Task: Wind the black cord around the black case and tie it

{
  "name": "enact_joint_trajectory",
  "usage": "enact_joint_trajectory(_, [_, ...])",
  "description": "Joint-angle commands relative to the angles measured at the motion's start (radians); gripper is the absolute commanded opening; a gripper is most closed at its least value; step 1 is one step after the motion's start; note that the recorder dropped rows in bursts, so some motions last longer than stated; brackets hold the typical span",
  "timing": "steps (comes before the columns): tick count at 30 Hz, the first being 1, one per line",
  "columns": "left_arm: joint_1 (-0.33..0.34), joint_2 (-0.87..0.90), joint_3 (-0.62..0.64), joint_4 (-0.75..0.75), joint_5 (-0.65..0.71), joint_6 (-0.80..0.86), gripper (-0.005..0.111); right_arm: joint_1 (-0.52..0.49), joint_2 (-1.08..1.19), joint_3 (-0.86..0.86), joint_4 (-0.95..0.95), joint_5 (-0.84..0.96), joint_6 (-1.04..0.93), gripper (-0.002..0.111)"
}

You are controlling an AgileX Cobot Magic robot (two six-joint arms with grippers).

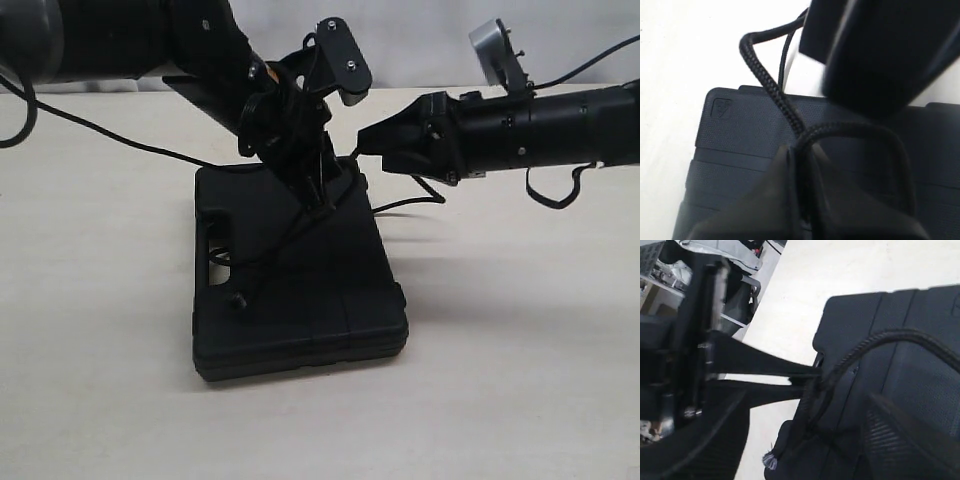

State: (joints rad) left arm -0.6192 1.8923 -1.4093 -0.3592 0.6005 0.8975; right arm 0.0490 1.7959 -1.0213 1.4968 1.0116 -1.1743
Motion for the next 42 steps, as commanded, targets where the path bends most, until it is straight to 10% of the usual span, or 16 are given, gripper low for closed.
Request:
enact_joint_trajectory(1, [-0.004,-0.006,0.000,0.028,-0.046,-0.005,0.000,0.014,-0.103,0.000,-0.135,-0.031,0.031,0.057])
enact_joint_trajectory(11, [-0.004,-0.006,0.000,0.037,-0.058,-0.005,0.000,0.286,-0.151,0.085,-0.231,-0.528,0.046,0.054])
enact_joint_trajectory(20, [-0.004,-0.006,0.000,0.033,0.006,0.015,0.000,0.337,-0.147,0.085,-0.231,-0.824,-0.020,0.005])
enact_joint_trajectory(42, [-0.004,-0.061,0.000,0.007,0.027,0.051,0.000,0.335,-0.102,0.086,-0.231,-1.037,-0.051,0.004])
